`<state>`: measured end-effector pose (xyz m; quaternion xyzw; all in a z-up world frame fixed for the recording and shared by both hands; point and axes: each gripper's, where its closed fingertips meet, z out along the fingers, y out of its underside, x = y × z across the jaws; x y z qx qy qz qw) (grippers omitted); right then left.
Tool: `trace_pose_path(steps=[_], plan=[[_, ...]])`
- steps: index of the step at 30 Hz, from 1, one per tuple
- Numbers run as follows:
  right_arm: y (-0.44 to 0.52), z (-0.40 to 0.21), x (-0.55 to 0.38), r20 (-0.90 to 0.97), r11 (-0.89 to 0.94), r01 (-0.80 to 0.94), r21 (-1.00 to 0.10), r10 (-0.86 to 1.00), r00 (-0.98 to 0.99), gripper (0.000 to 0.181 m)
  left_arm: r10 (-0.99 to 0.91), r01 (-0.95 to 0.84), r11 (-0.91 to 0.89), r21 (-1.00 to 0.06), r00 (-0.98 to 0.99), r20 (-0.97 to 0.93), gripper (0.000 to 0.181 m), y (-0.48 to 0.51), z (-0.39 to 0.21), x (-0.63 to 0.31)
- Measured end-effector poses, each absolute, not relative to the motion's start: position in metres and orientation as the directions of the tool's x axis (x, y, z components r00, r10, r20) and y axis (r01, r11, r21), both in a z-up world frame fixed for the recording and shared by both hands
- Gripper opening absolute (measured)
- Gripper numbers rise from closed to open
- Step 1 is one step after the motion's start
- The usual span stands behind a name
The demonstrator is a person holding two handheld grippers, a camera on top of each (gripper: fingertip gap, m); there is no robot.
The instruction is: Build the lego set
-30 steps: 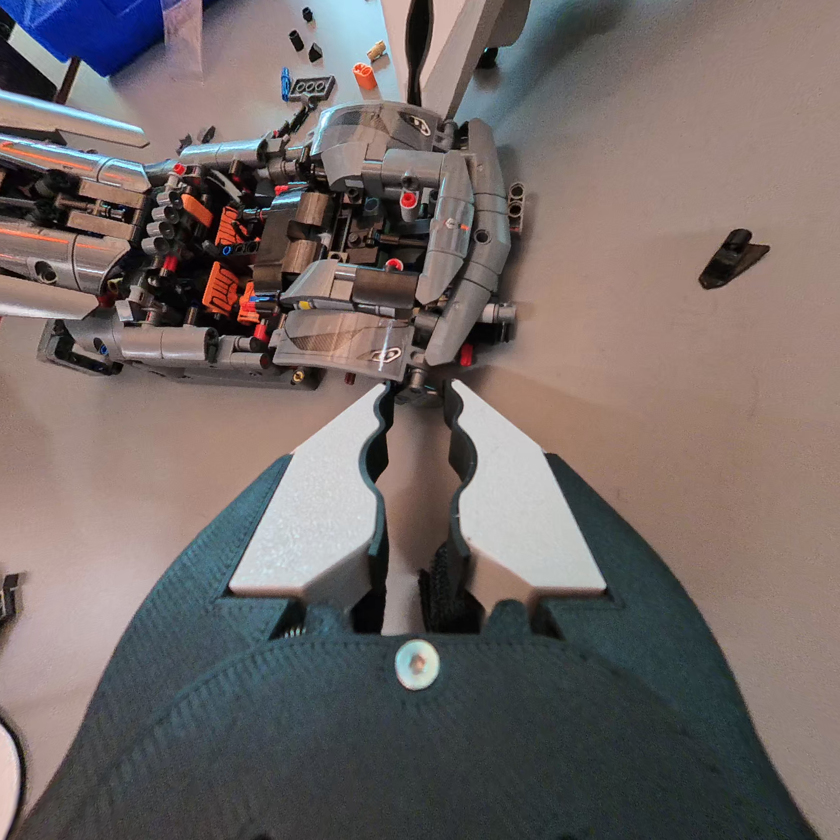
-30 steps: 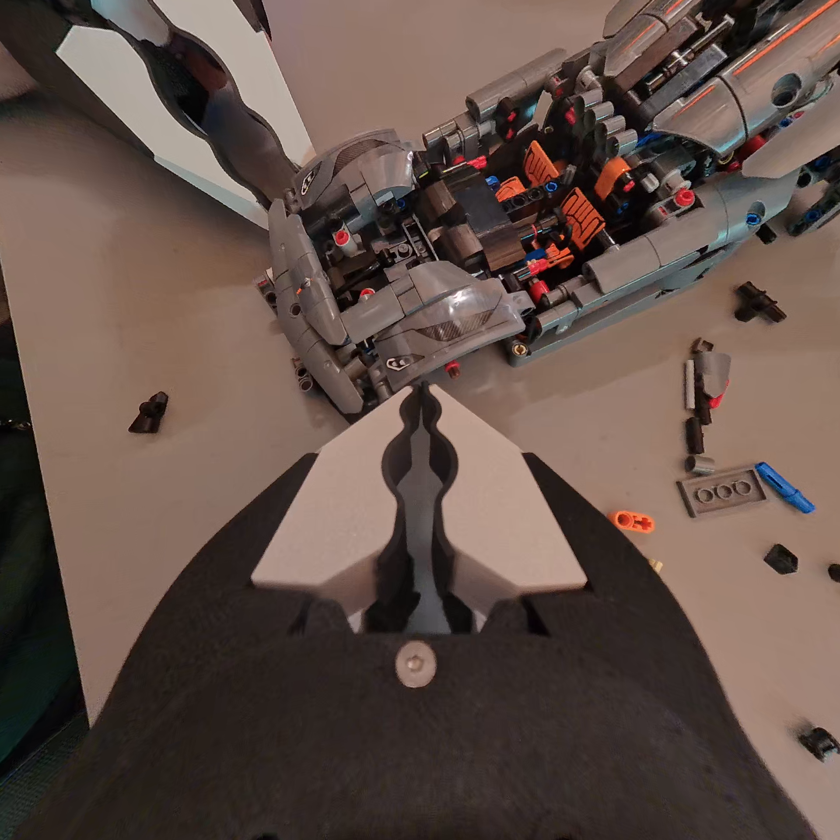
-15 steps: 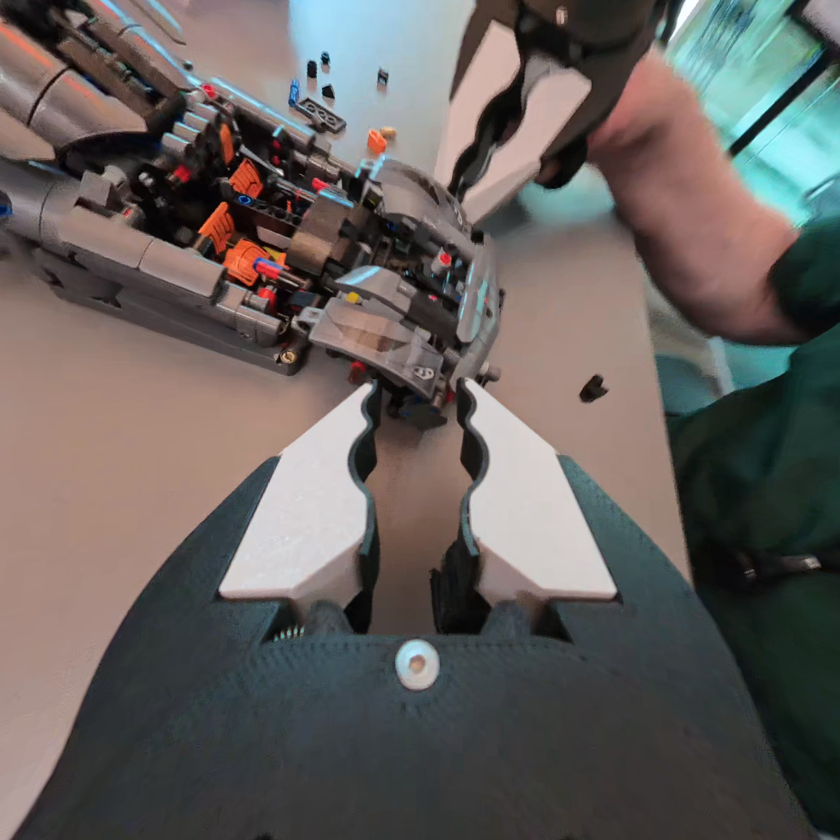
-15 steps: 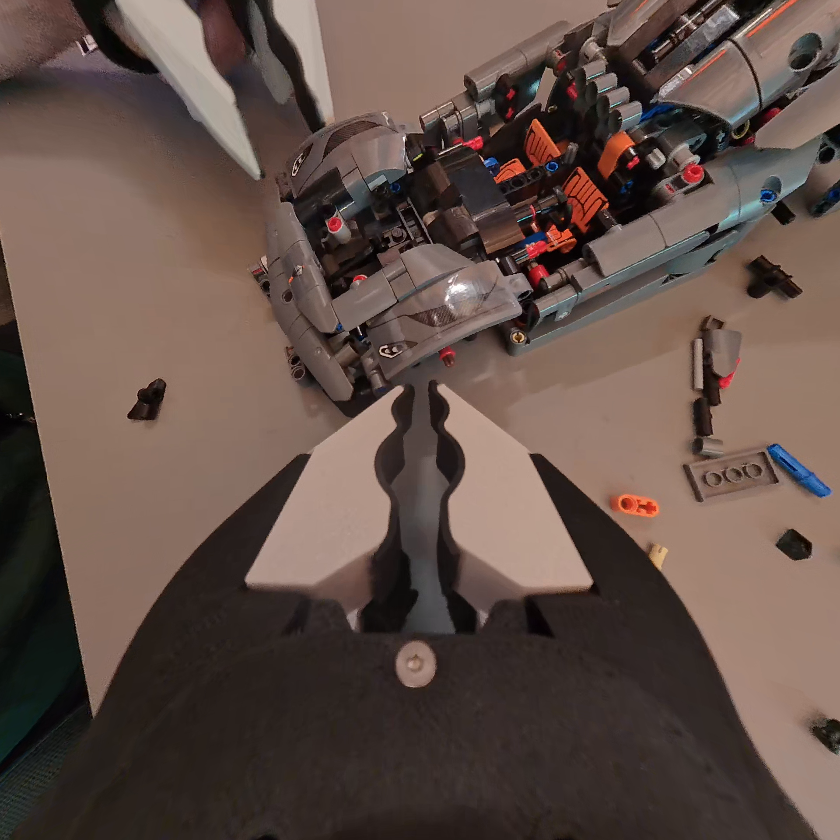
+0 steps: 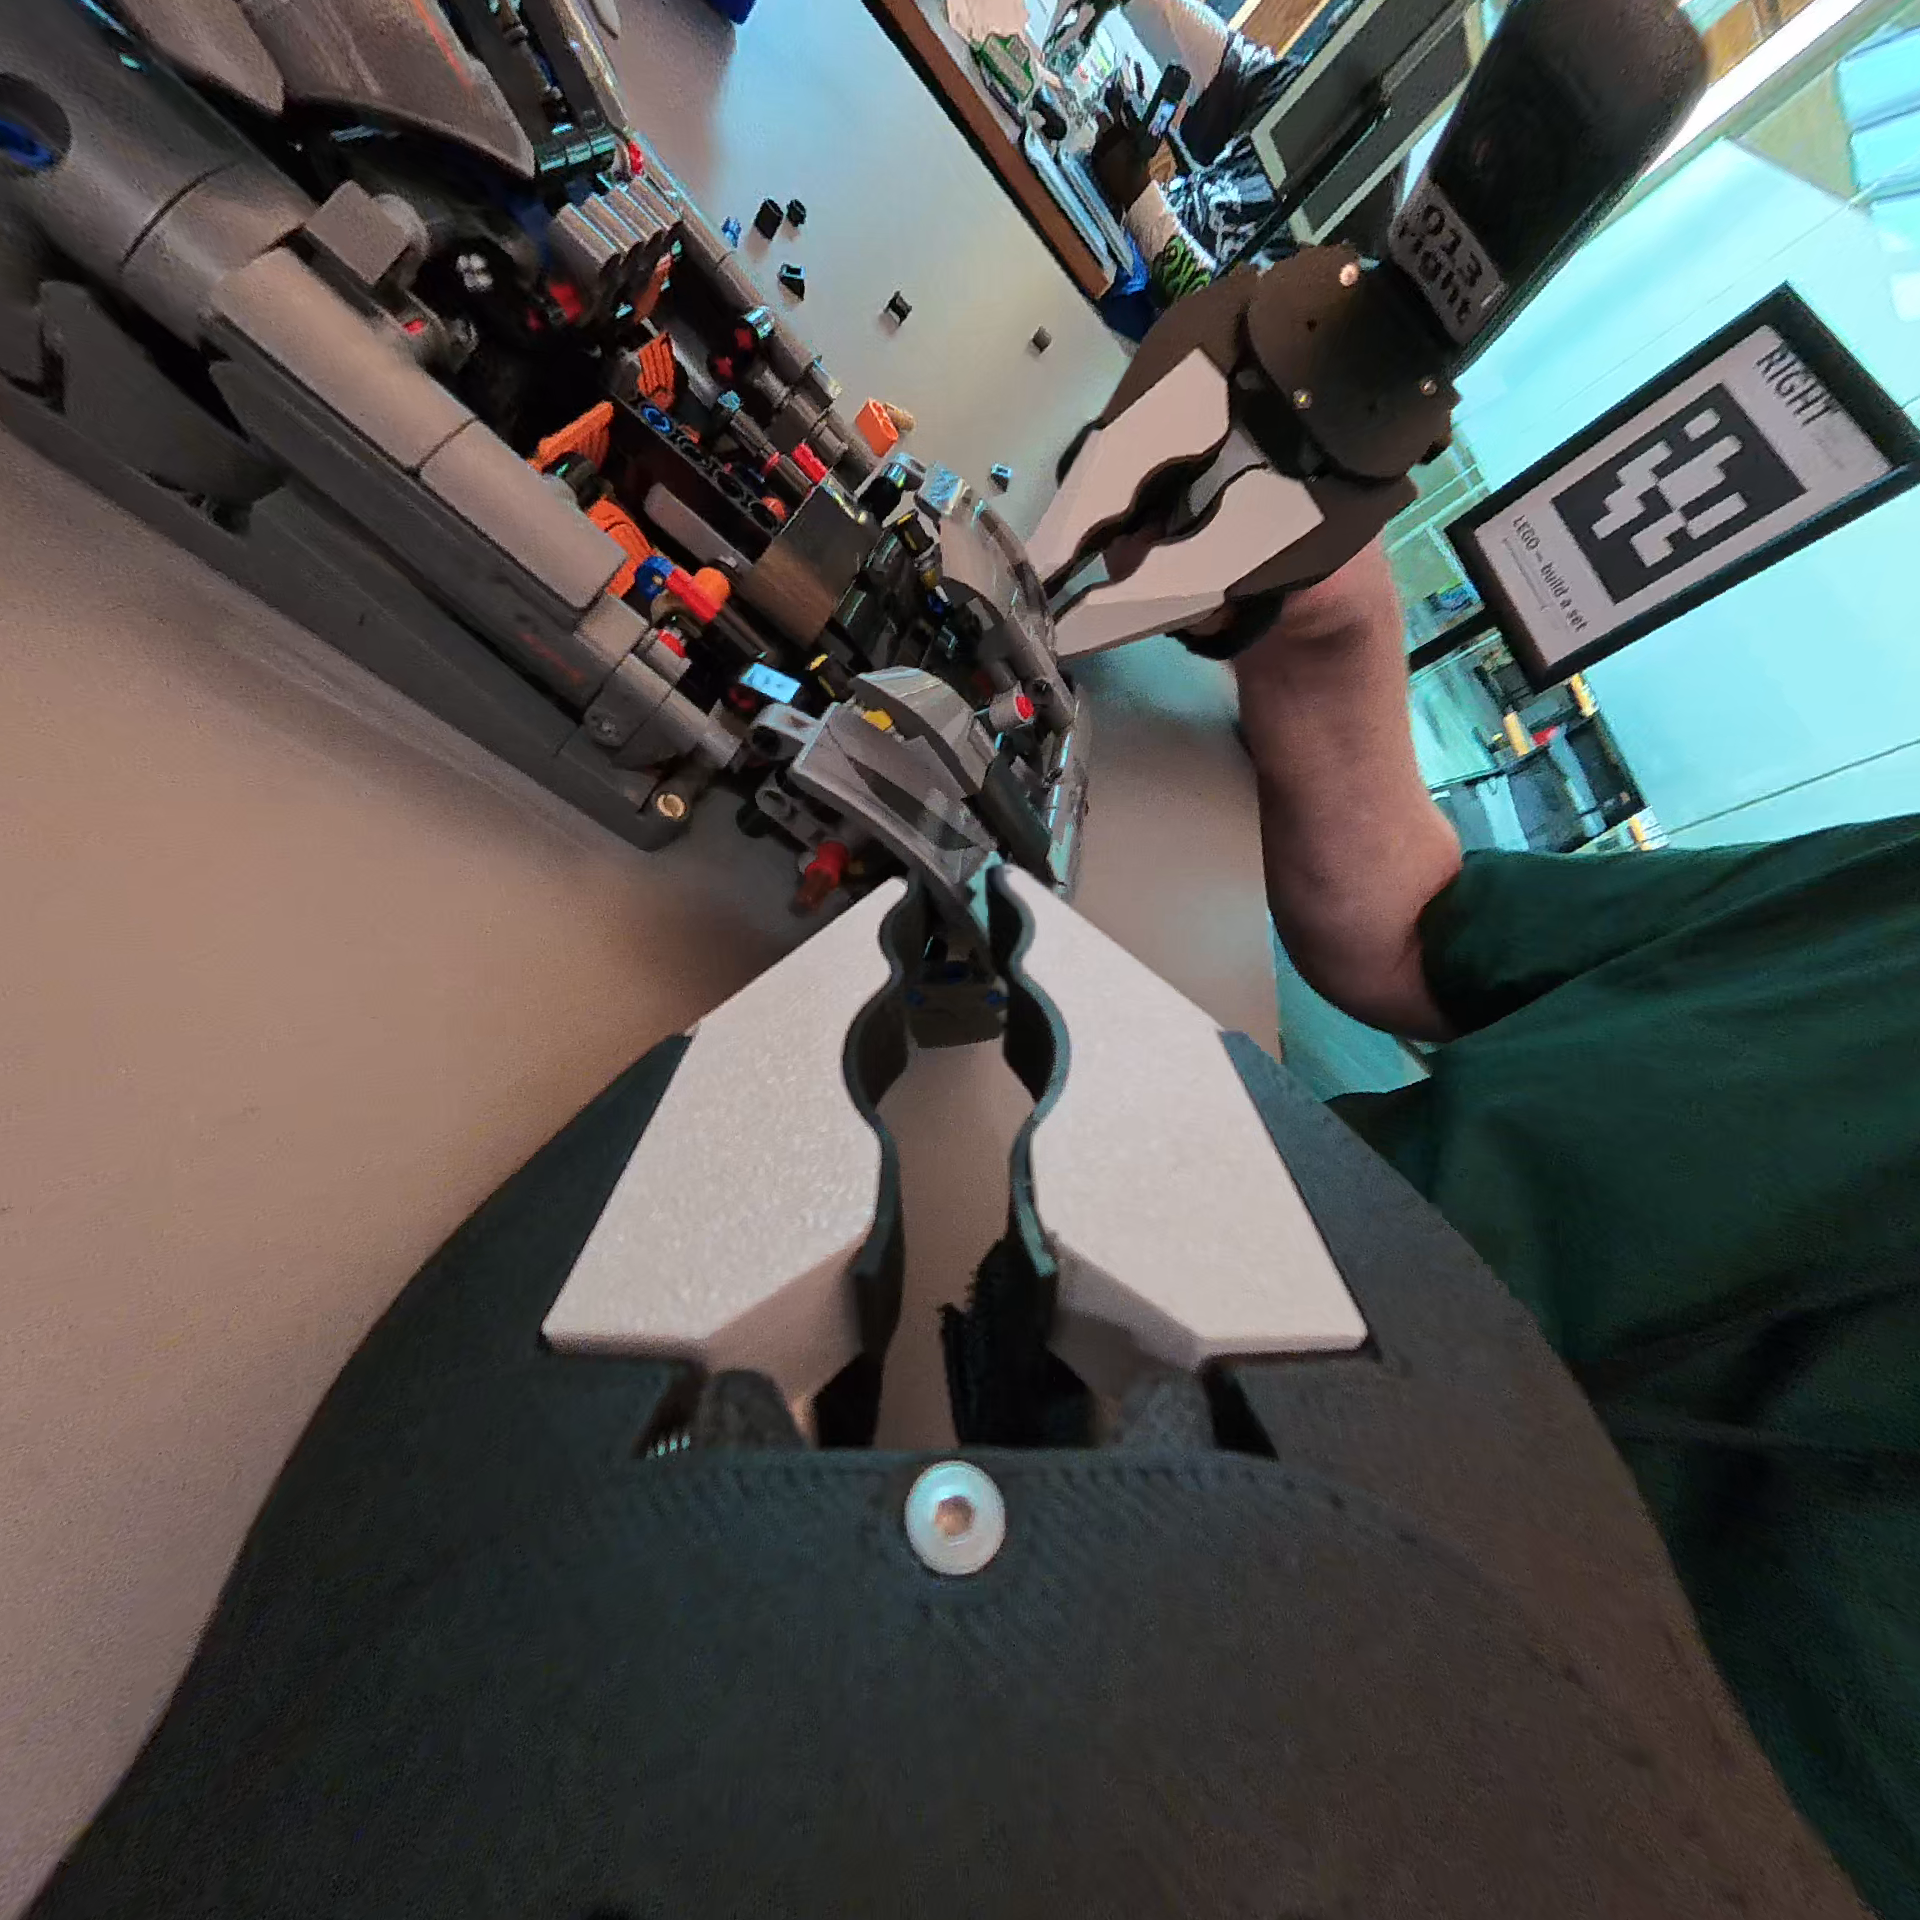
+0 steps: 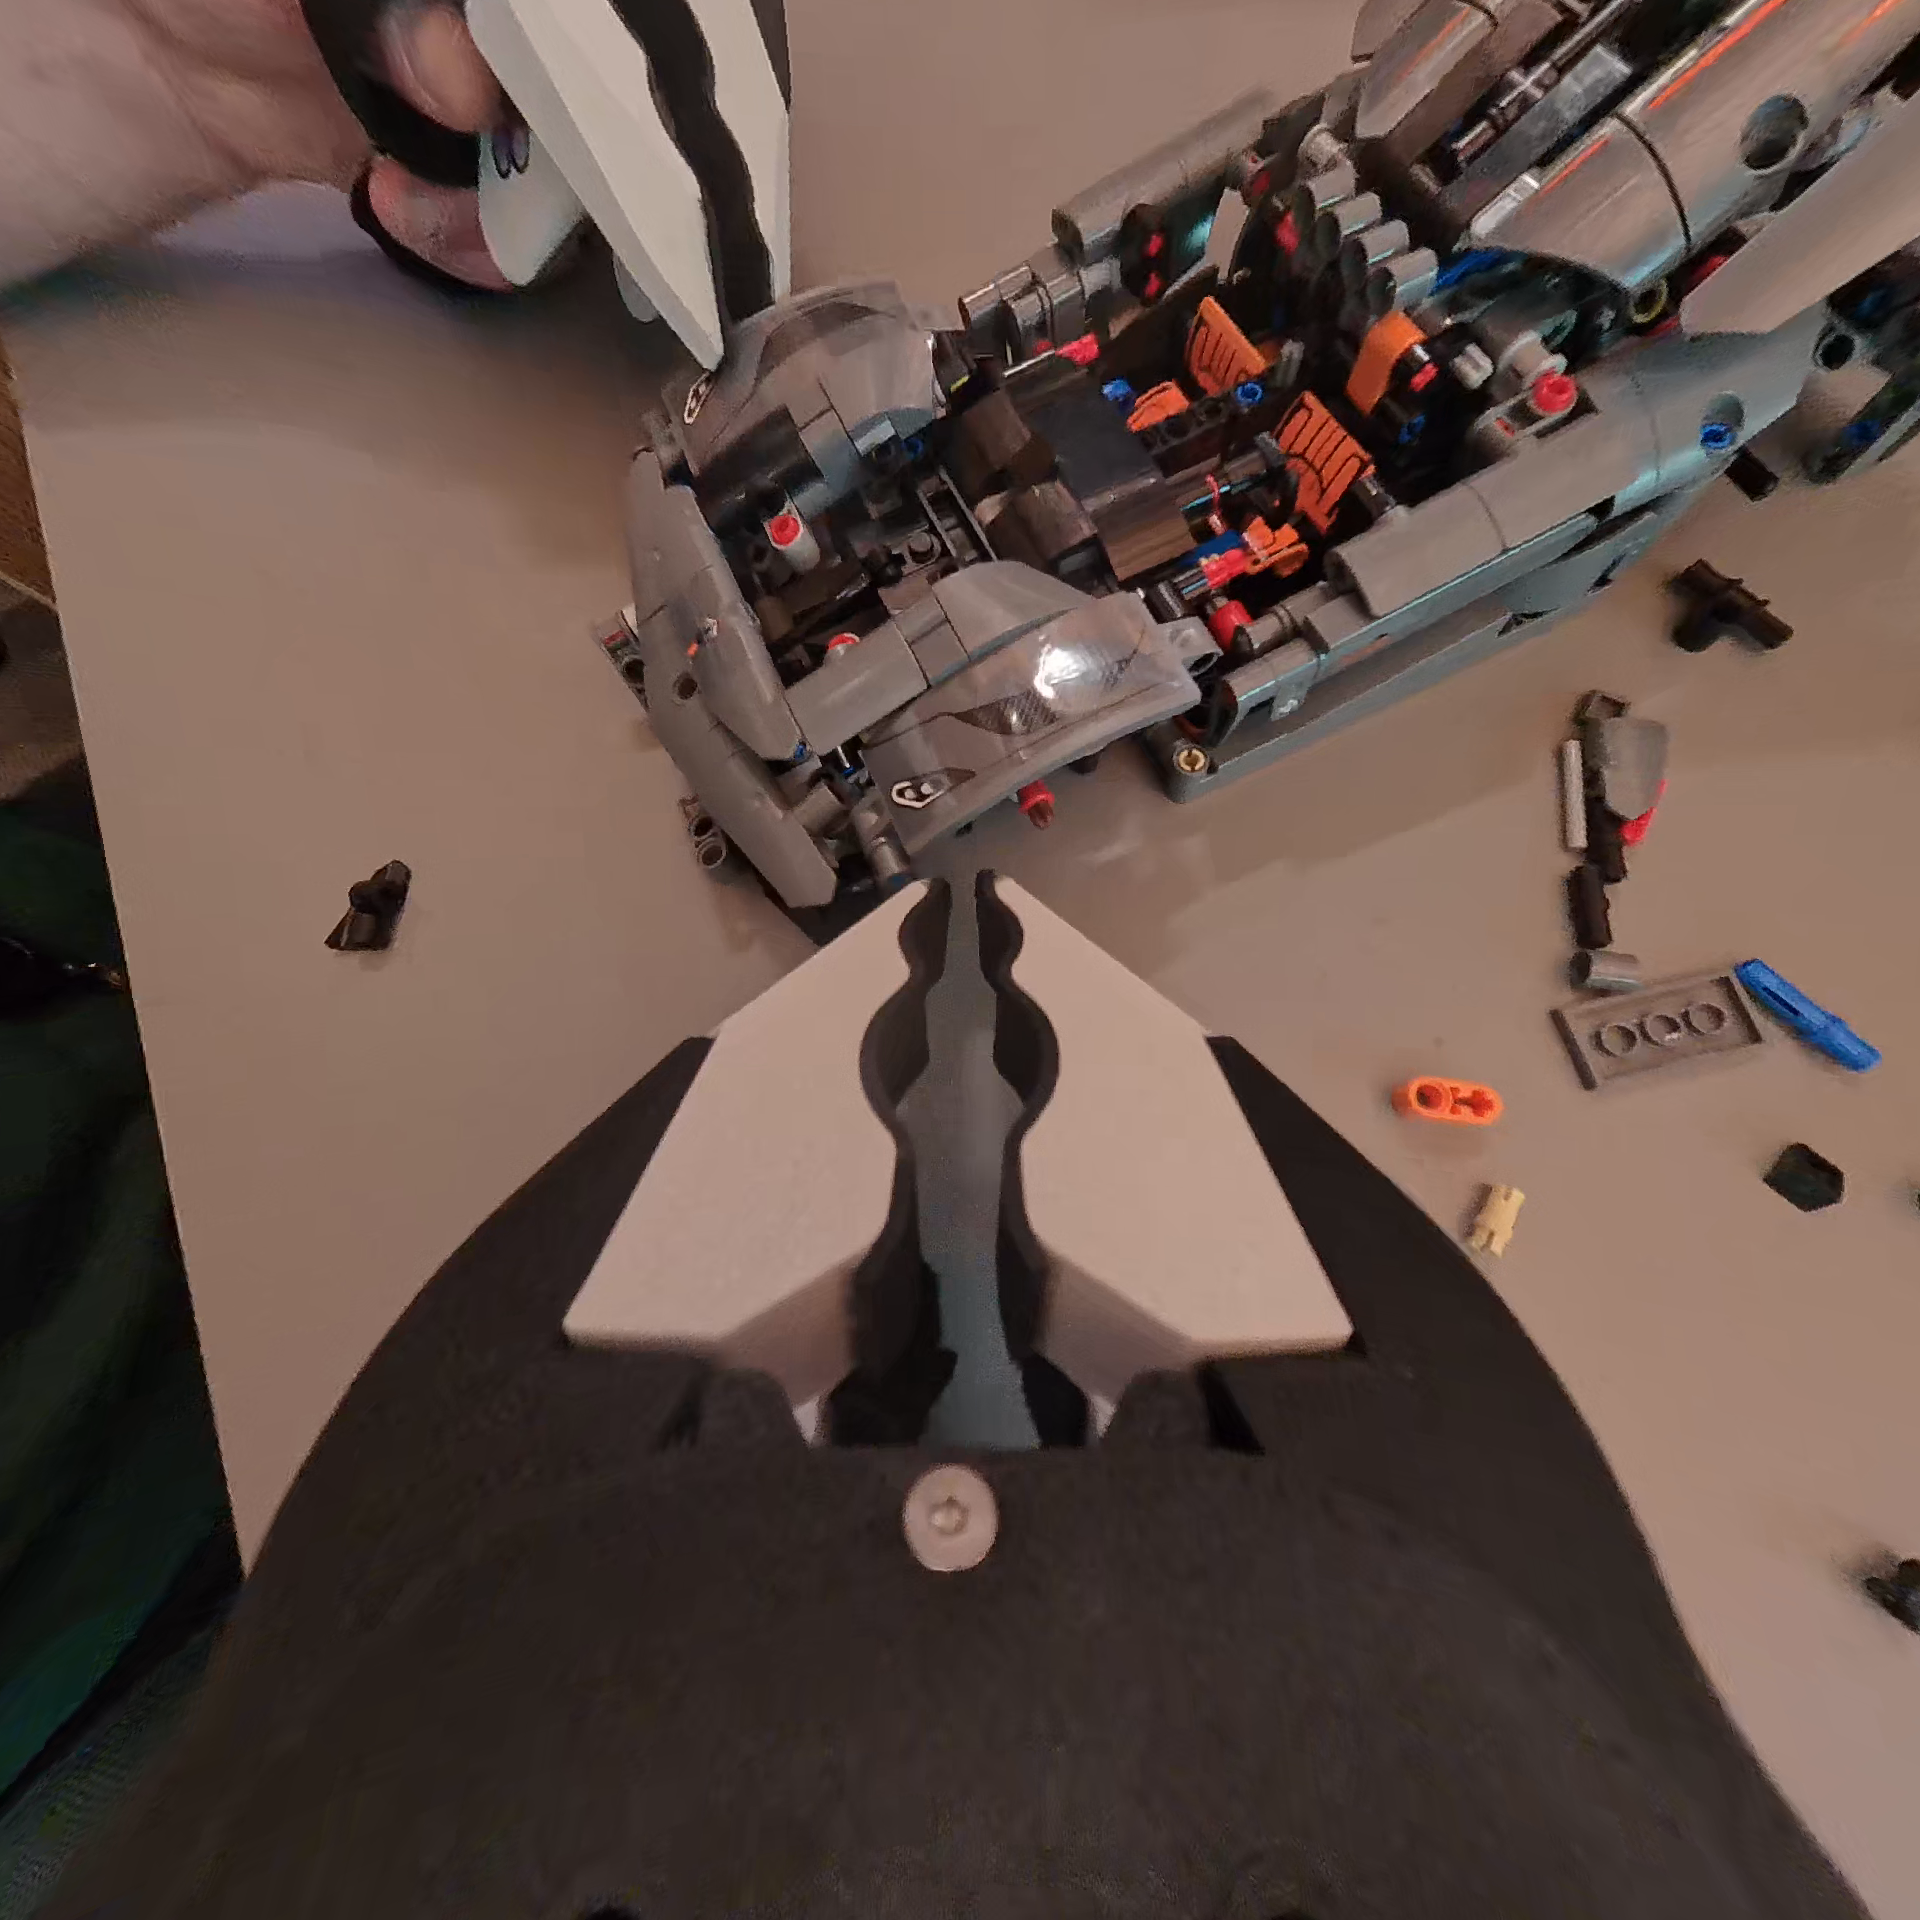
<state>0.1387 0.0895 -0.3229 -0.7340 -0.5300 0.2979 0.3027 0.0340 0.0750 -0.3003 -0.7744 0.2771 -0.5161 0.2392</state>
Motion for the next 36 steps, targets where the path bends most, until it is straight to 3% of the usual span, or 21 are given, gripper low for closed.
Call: trace_pose_path(steps=[3,15,26,36], plan=[[0.087,-0.329,0.142,-0.133,-0.277,0.610,-0.743,0.953,0.271,0.006,-0.639,-0.153,-0.765,-0.625,0.299,0.709,0.016,0.074,-0.299,0.037],[0.083,-0.335,0.141,-0.148,-0.270,0.616,-0.740,0.959,0.243,0.000,-0.560,-0.023,-0.810,-0.586,0.326,0.762,0.003,0.088,-0.296,0.039],[0.077,-0.324,0.143,-0.145,-0.279,0.595,-0.754,0.954,0.263,0.017,-0.528,-0.080,-0.843,-0.531,0.308,0.791,0.028,0.074,-0.303,0.039],[0.071,-0.327,0.137,-0.187,-0.292,0.579,-0.762,0.954,0.235,0.021,-0.518,-0.076,-0.849,-0.523,0.322,0.792,0.003,0.076,-0.305,0.045]])
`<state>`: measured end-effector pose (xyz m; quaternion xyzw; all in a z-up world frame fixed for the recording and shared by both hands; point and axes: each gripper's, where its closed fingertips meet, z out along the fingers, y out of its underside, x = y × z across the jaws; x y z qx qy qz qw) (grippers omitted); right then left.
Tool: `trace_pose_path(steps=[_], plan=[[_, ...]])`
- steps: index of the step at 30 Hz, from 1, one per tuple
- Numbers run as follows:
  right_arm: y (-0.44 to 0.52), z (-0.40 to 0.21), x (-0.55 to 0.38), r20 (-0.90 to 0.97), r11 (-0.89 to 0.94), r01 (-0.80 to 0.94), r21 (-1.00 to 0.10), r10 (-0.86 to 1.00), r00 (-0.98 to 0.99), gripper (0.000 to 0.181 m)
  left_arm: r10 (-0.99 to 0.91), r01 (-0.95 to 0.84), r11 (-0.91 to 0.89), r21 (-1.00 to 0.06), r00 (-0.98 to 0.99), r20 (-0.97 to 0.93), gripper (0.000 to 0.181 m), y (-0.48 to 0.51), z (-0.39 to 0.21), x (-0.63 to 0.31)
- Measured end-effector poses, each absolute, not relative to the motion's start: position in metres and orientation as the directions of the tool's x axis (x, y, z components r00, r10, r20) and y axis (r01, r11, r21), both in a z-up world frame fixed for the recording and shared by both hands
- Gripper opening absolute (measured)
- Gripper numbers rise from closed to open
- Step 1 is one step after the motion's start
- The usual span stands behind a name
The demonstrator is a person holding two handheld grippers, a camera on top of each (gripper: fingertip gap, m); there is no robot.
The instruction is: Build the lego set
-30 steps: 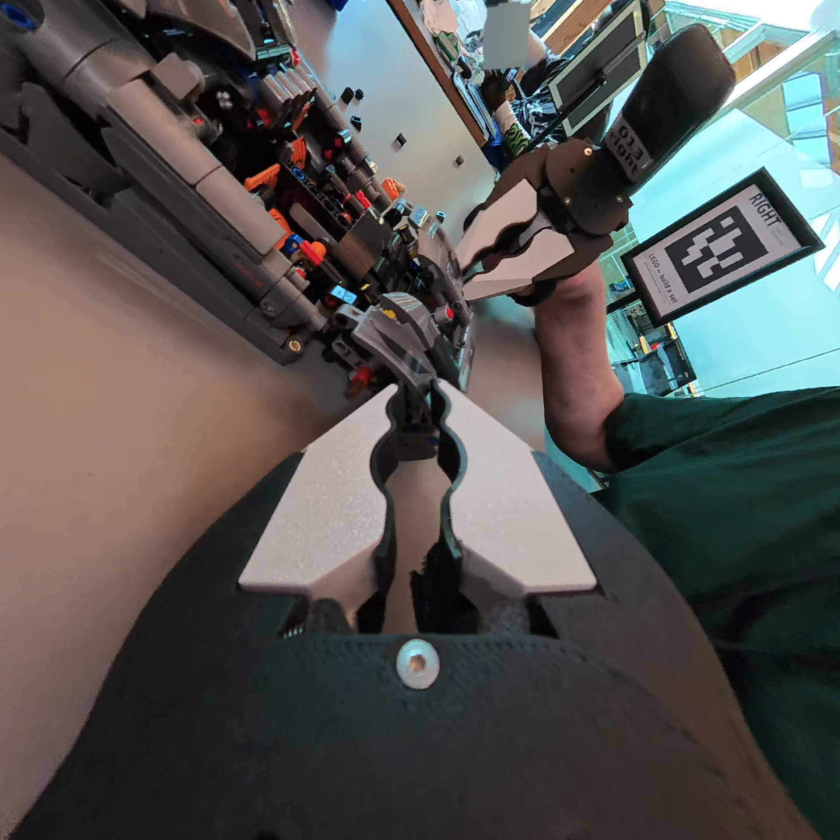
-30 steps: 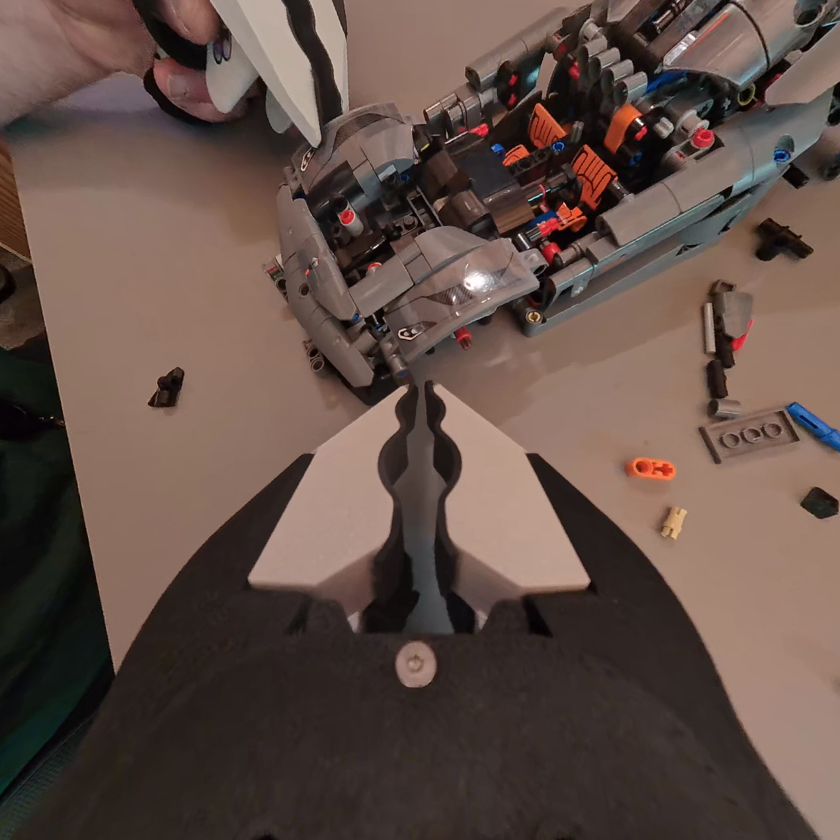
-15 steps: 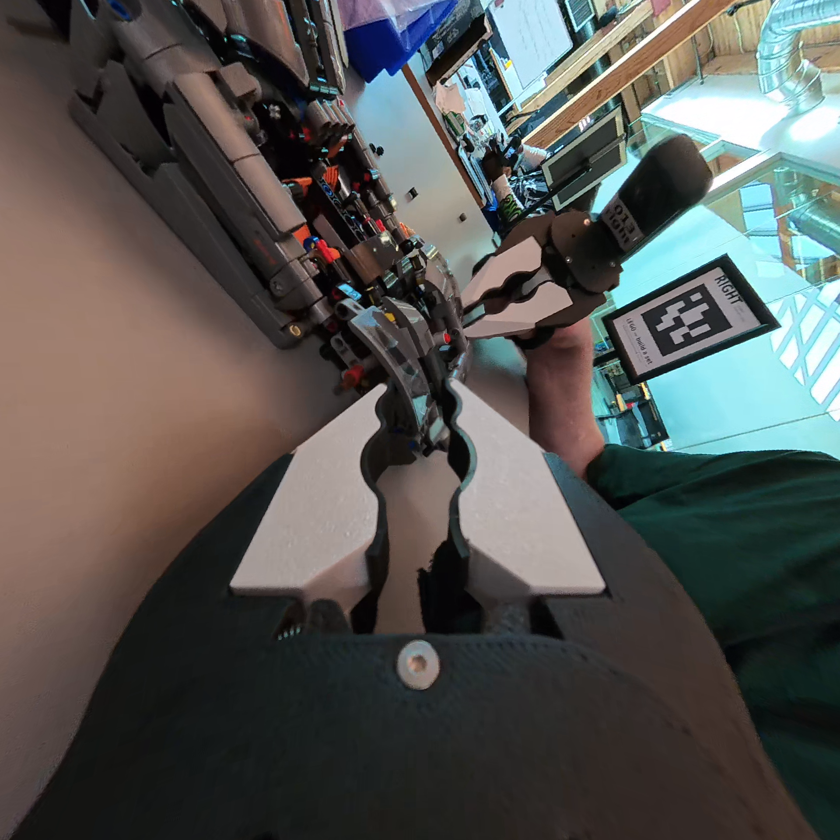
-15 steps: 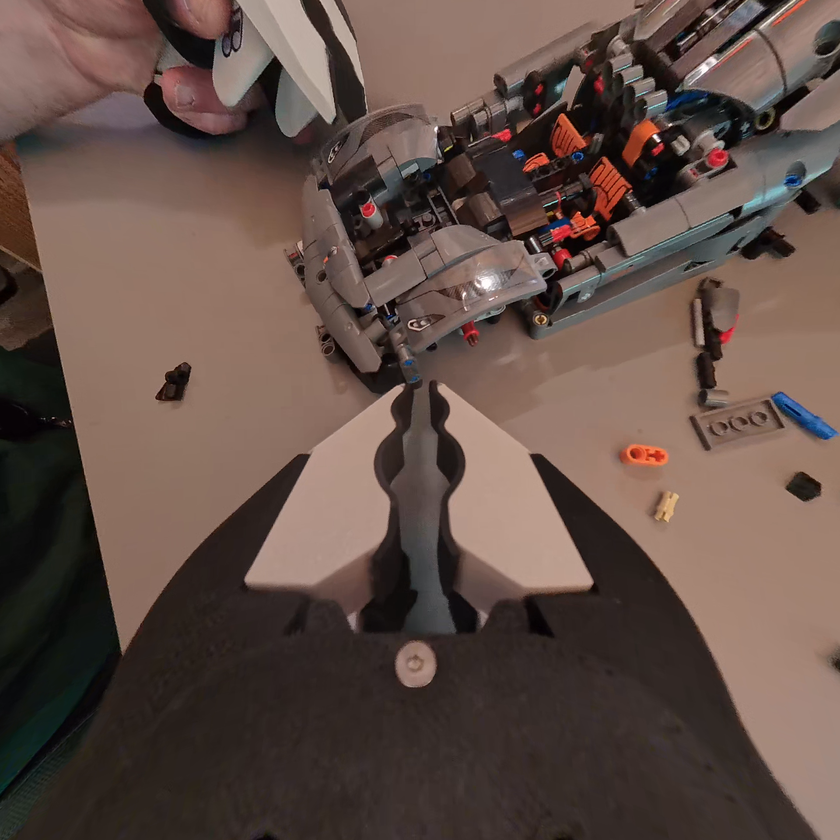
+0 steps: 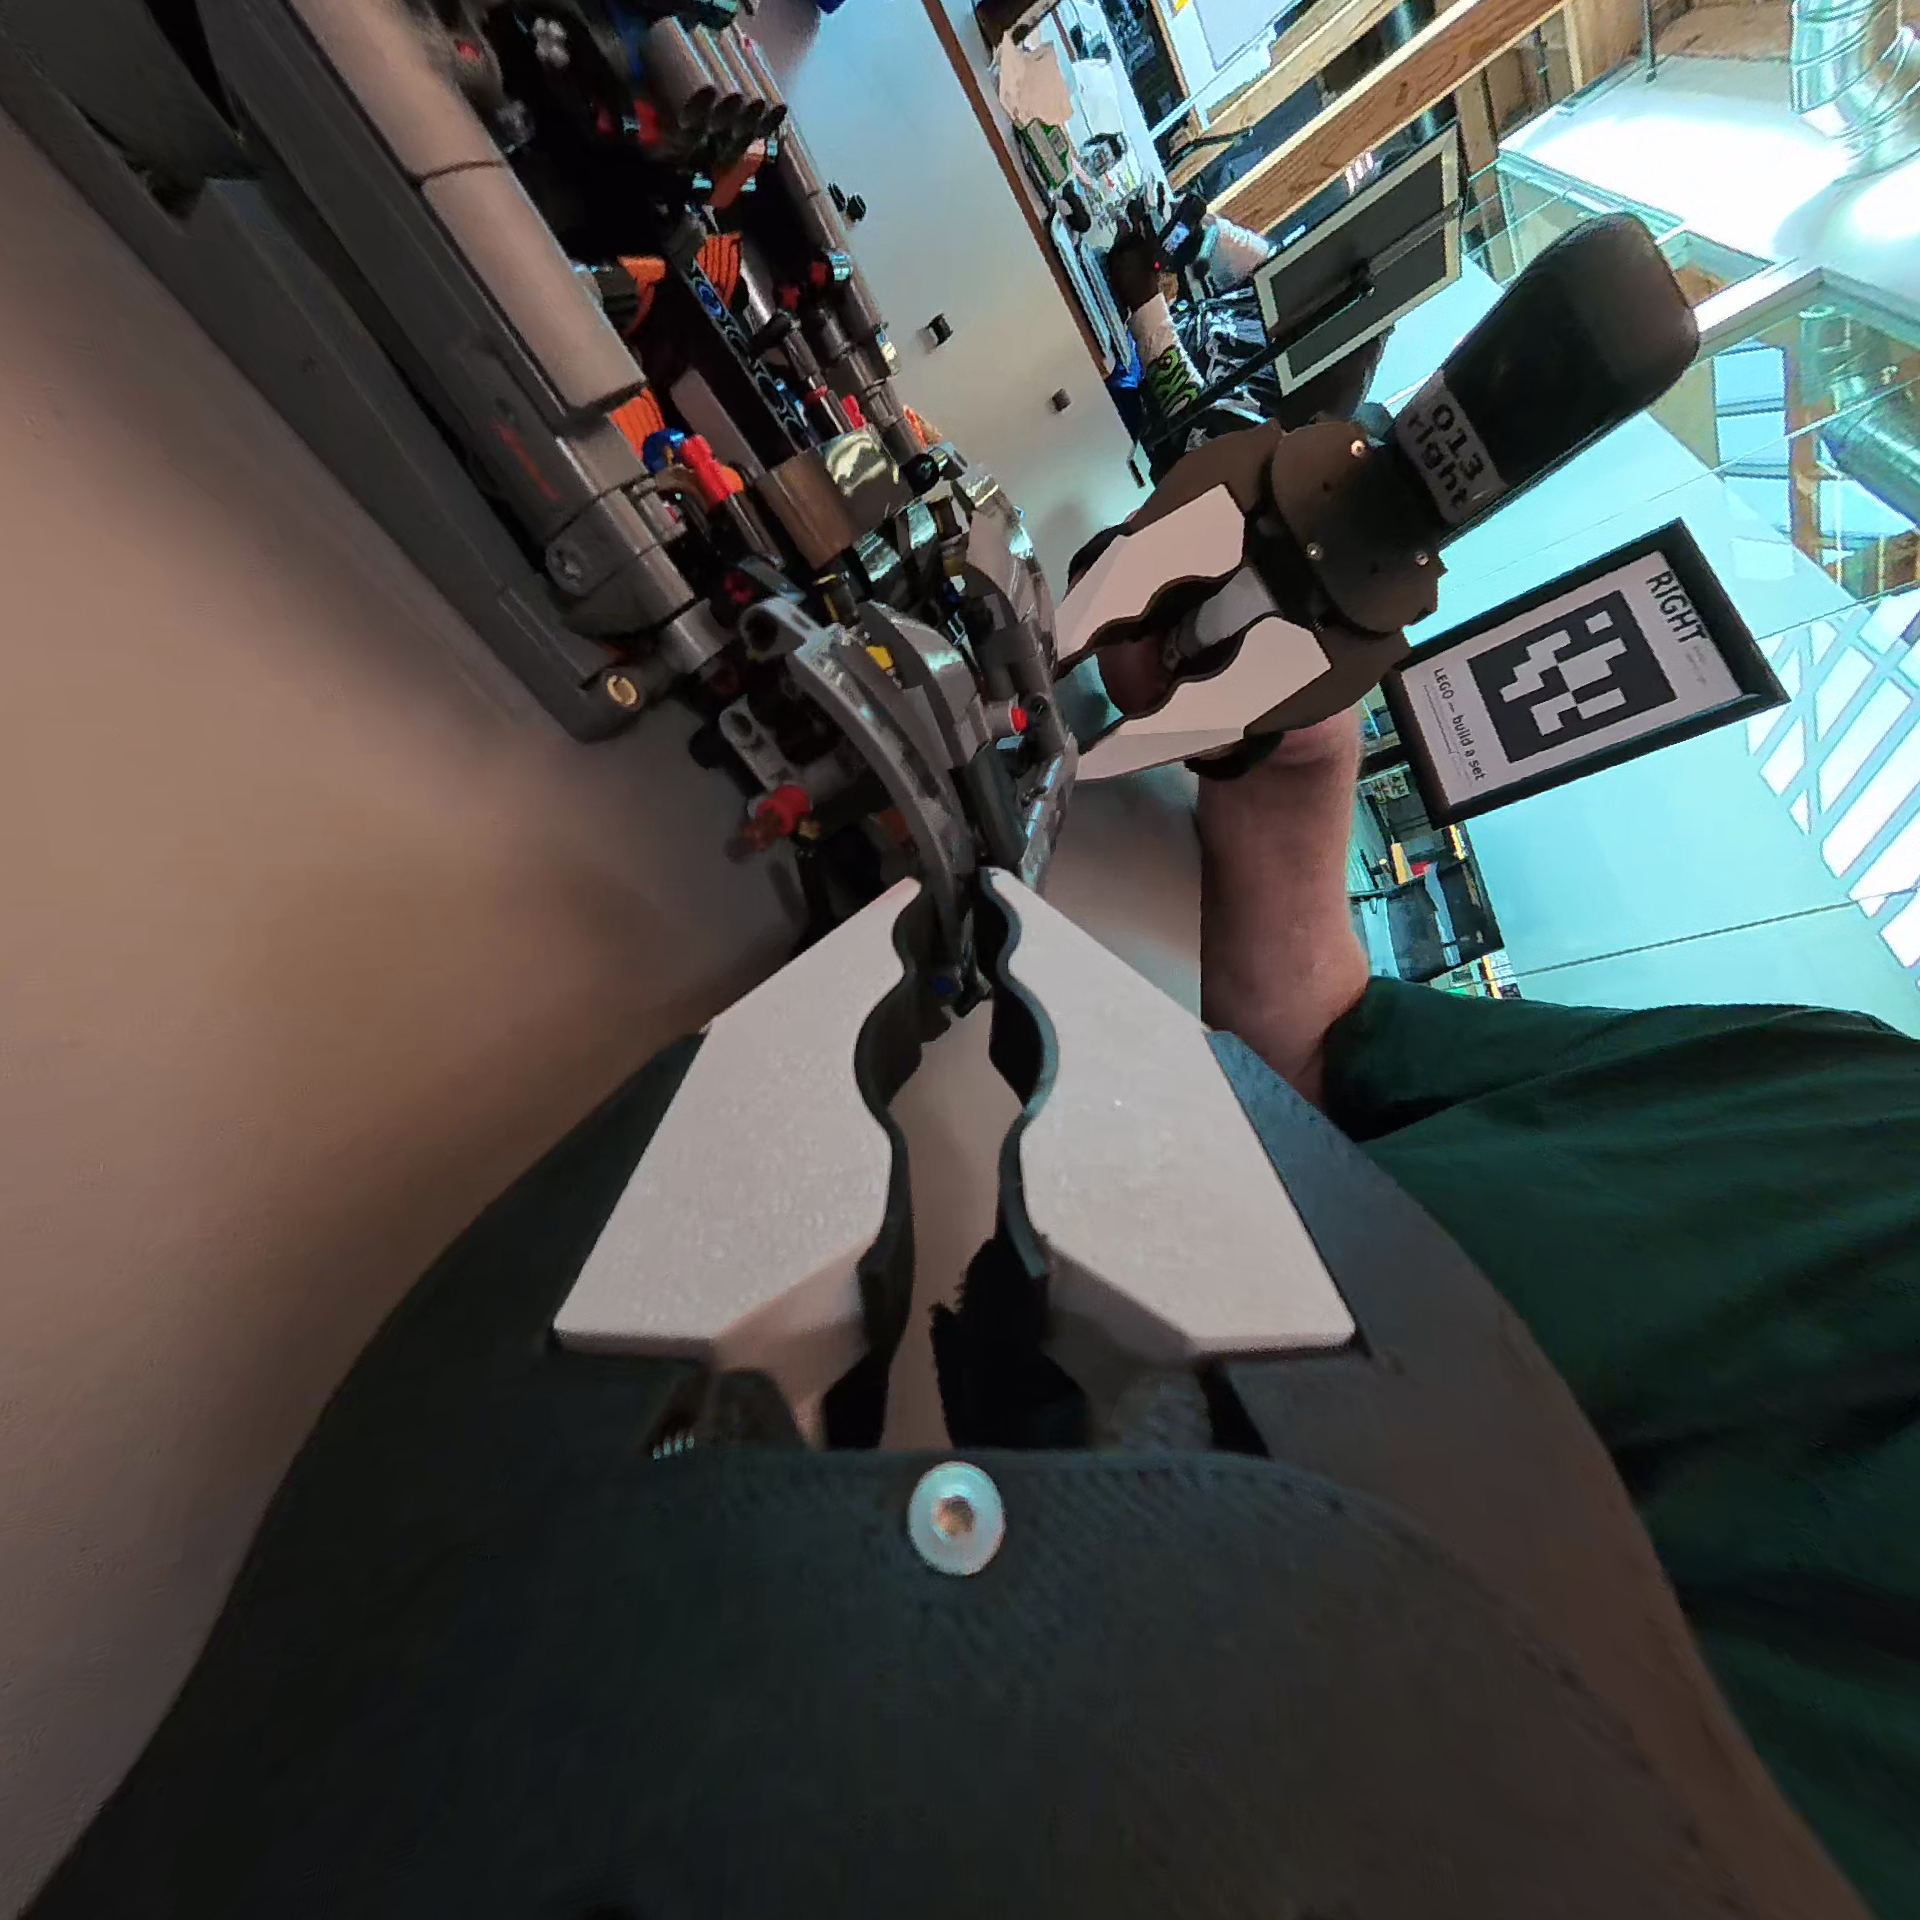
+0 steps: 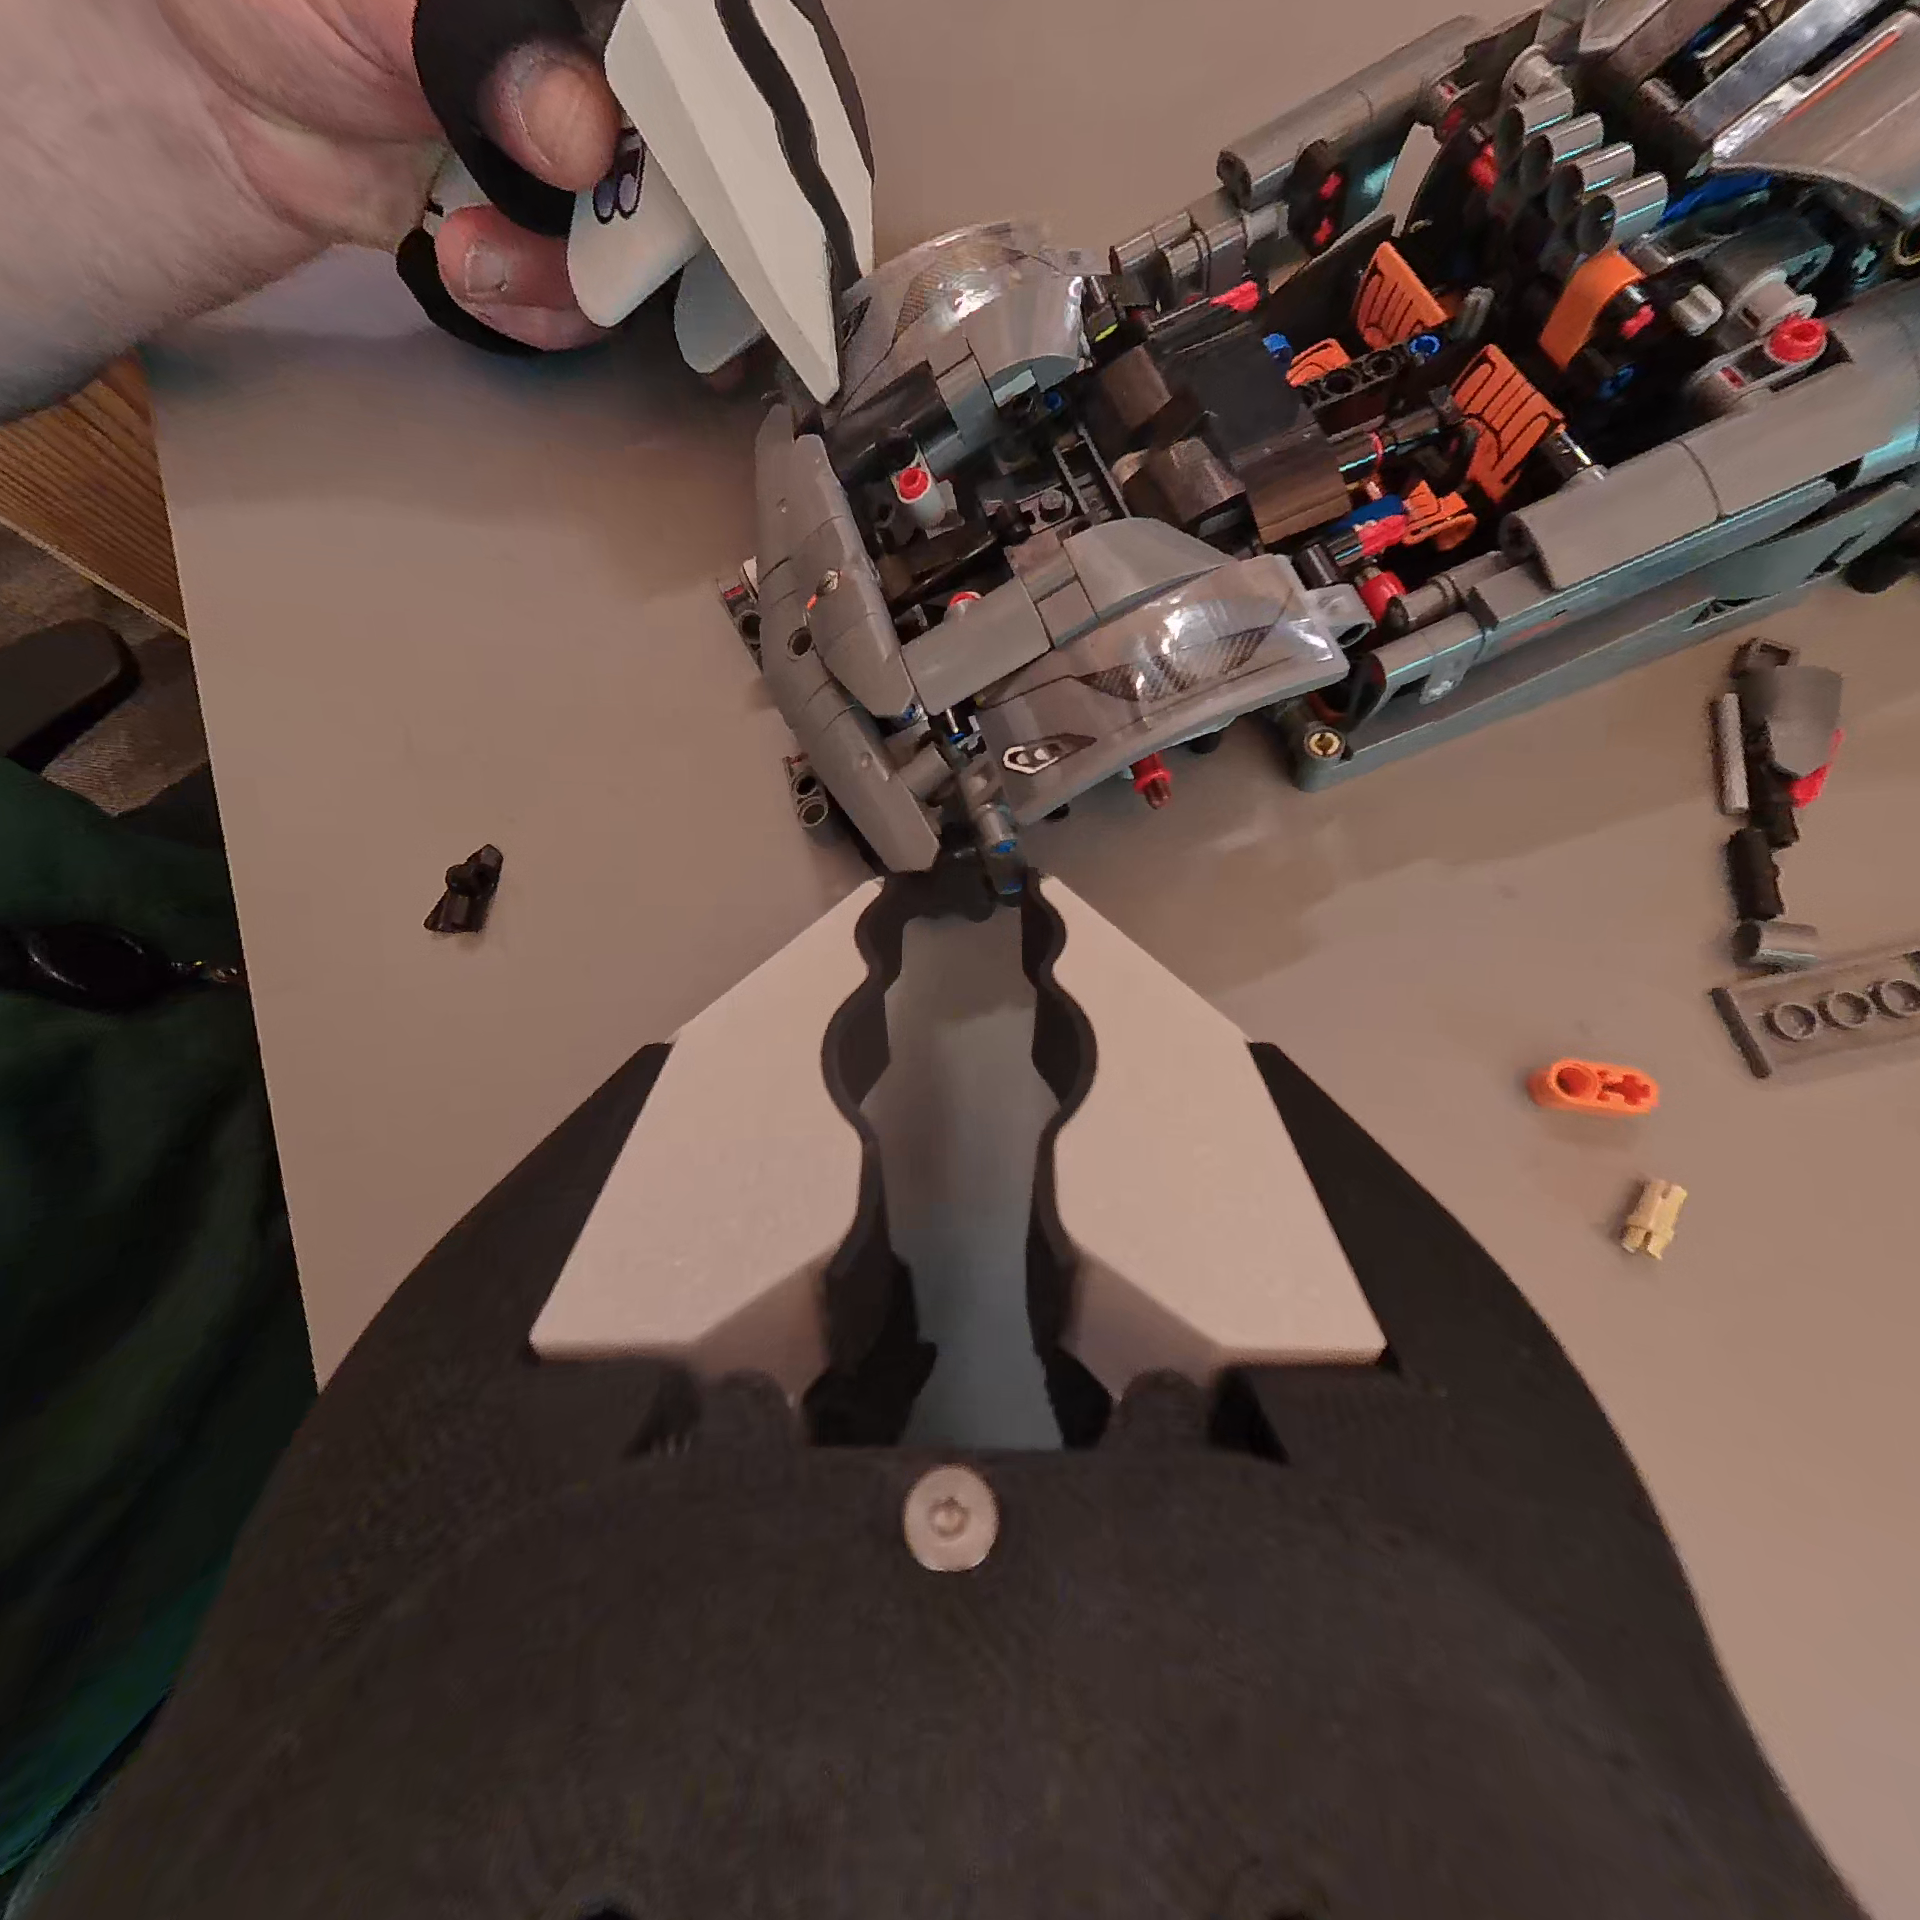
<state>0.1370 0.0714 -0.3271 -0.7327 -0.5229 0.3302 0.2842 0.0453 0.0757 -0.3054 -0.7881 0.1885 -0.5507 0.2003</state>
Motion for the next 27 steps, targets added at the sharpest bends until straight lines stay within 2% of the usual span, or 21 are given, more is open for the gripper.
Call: trace_pose_path(steps=[18,23,27], plan=[[0.076,-0.327,0.142,-0.184,-0.293,0.568,-0.769,0.953,0.243,0.019,-0.459,0.082,-0.860,-0.503,0.306,0.834,0.000,0.084,-0.296,0.053],[0.078,-0.296,0.163,-0.022,-0.224,0.563,-0.796,0.939,0.343,0.019,-0.459,0.096,-0.858,-0.505,0.296,0.837,0.000,0.082,-0.294,0.066],[0.041,-0.277,0.140,0.058,-0.096,0.582,-0.808,0.969,0.240,0.018,-0.458,0.106,-0.859,-0.500,0.274,0.845,0.002,0.078,-0.291,0.079]])
